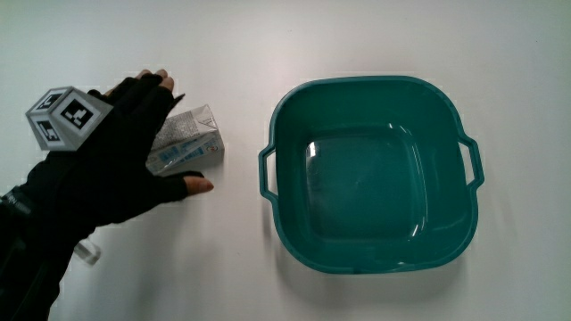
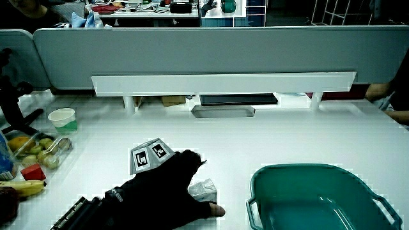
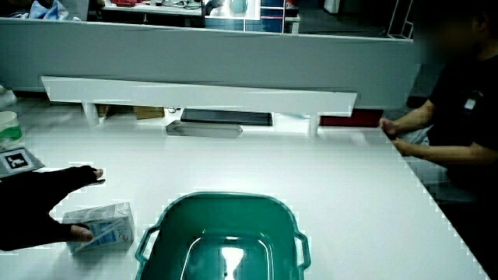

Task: Pick milk from desk

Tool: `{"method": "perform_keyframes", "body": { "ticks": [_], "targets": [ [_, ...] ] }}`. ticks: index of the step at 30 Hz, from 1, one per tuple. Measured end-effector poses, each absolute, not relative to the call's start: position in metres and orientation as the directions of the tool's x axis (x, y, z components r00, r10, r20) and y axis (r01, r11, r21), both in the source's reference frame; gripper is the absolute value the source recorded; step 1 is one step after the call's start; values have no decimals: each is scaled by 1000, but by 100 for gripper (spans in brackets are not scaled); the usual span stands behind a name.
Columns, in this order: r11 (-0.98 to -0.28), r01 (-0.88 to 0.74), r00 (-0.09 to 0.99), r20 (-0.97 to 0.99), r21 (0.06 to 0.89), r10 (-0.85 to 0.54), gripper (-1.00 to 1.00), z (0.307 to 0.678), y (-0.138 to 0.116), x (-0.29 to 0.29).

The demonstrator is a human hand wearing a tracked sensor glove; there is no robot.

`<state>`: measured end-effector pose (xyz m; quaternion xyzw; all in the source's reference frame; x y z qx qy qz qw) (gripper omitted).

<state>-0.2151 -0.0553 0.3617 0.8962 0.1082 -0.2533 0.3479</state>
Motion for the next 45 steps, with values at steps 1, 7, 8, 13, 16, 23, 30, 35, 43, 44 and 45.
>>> {"method": "perform_keyframes", "body": {
  "ticks": [1,7,8,13,16,23,30,35,43,44,45],
  "targets": [
    [-736,346,856,-517,582,-6,0,369,-57,-219],
    [-728,257,892,-445,636,-74,0,378,-68,-219],
    [-729,257,887,-454,634,-83,0,382,-69,-221],
    [-694,219,901,-415,686,-126,0,400,-76,-224],
    [-675,193,926,-359,712,-113,0,410,-78,-225],
    [-648,156,940,-314,745,-134,0,423,-80,-228],
    [-641,151,939,-312,752,-145,0,429,-80,-229],
    [-655,169,933,-334,737,-136,0,430,-80,-231],
    [-699,182,925,-362,691,-117,29,425,-81,-233],
    [-704,181,923,-367,686,-120,32,424,-81,-233],
    [-710,186,921,-372,679,-114,36,424,-82,-234]
  ]
}}
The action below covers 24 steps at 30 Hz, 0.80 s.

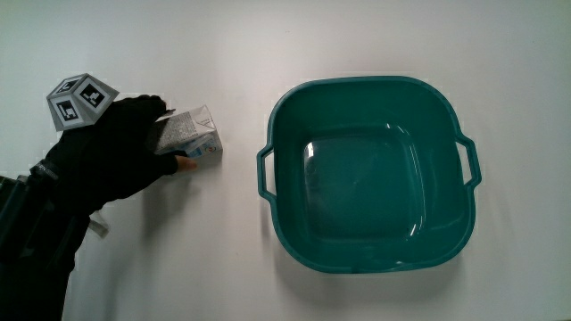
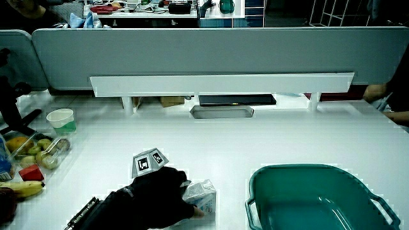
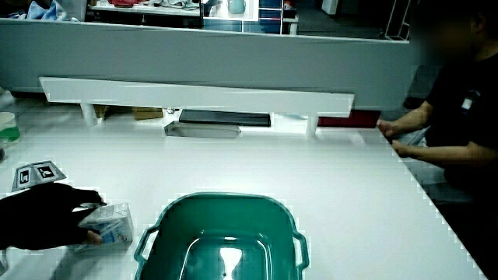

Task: Pick milk from desk

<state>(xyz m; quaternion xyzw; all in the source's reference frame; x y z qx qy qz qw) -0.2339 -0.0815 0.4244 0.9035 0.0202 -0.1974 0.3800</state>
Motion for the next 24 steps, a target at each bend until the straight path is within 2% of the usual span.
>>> {"method": "perform_keyframes", "body": {
  "ticks": [18,24],
  "targets": [
    [-747,186,918,-383,639,-100,100,421,-82,-235],
    [-769,200,907,-411,607,-89,100,422,-81,-237]
  ]
}}
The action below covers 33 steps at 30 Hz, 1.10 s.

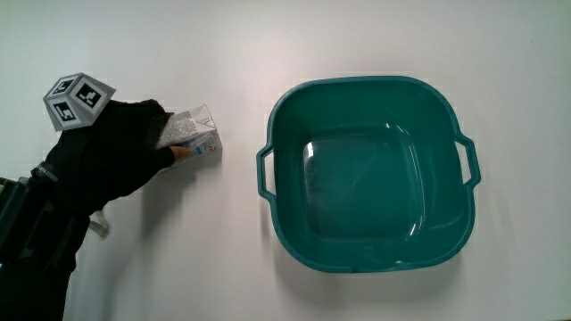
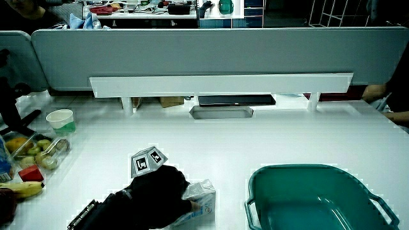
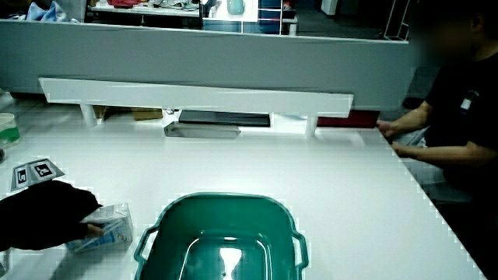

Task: Pick milk from desk

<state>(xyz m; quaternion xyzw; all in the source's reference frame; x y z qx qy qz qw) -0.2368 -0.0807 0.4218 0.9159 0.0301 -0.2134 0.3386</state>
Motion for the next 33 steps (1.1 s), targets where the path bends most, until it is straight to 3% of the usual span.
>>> {"method": "perform_keyframes", "body": {
  "ticks": [12,33],
  "targets": [
    [-781,219,894,-440,584,-78,100,418,-80,-243],
    [-831,324,868,-492,451,71,100,336,-77,-208]
  ]
}}
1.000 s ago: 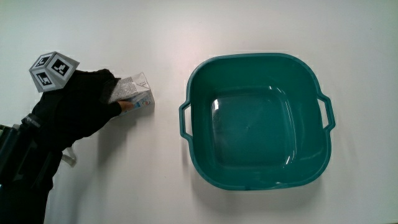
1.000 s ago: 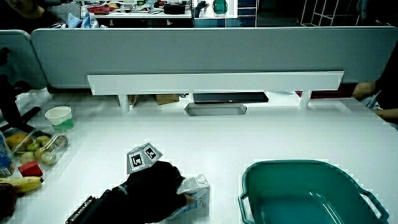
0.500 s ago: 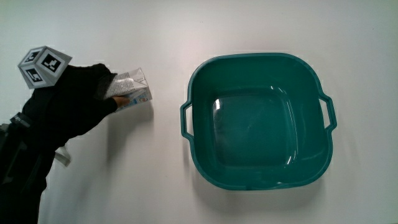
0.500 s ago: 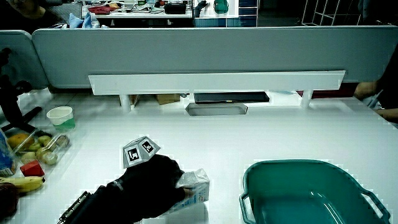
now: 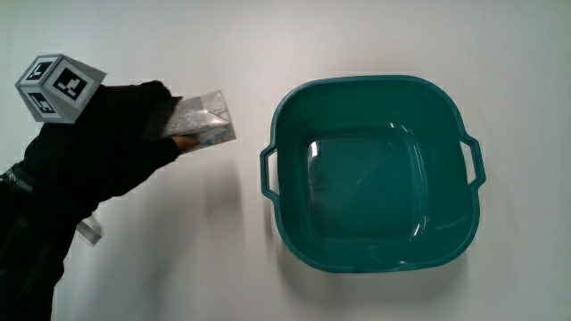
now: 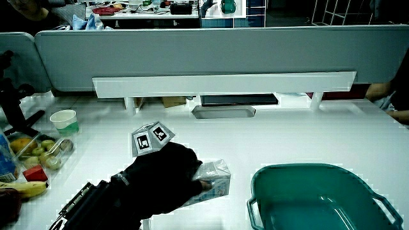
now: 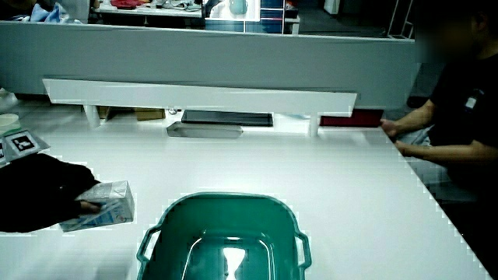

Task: Pick milk from desk

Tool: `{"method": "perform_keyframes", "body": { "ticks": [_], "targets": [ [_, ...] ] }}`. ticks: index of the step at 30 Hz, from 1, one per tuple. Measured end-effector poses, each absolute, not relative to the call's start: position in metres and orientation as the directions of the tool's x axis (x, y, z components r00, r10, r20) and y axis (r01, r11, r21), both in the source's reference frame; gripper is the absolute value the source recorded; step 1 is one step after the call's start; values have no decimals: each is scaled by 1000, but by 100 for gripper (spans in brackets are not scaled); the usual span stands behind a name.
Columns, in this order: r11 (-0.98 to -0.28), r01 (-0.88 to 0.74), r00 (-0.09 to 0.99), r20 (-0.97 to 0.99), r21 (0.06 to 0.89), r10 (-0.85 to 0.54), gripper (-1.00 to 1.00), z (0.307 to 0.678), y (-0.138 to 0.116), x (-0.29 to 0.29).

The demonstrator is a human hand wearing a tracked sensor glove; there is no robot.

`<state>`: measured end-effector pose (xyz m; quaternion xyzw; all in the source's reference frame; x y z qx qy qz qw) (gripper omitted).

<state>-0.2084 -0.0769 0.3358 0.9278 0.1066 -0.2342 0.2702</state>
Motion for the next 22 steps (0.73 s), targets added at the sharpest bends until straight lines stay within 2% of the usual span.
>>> {"method": "perform_keyframes", "body": {
  "ticks": [2,6,7,8,9,10,11,12,14,17,18,19,20,21,22],
  "targets": [
    [-843,322,858,-509,432,67,100,330,-76,-202],
    [-844,403,829,-532,354,173,100,322,-77,-189],
    [-842,402,825,-541,360,163,100,321,-77,-186],
    [-846,435,826,-511,307,239,100,324,-78,-185],
    [-856,376,855,-488,354,174,100,320,-77,-181],
    [-831,453,790,-577,323,207,100,318,-77,-175],
    [-829,485,805,-514,279,298,100,316,-77,-171],
    [-823,494,811,-488,279,321,100,316,-78,-168],
    [-809,548,785,-467,214,408,100,312,-78,-157],
    [-809,515,773,-561,285,294,100,309,-76,-145],
    [-809,500,730,-653,309,202,100,313,-75,-142],
    [-809,521,727,-637,271,255,100,311,-75,-138],
    [-792,494,733,-661,358,158,100,308,-73,-133],
    [-793,493,709,-694,359,126,100,310,-73,-131],
    [-795,429,772,-631,429,76,100,308,-73,-127]
  ]
}}
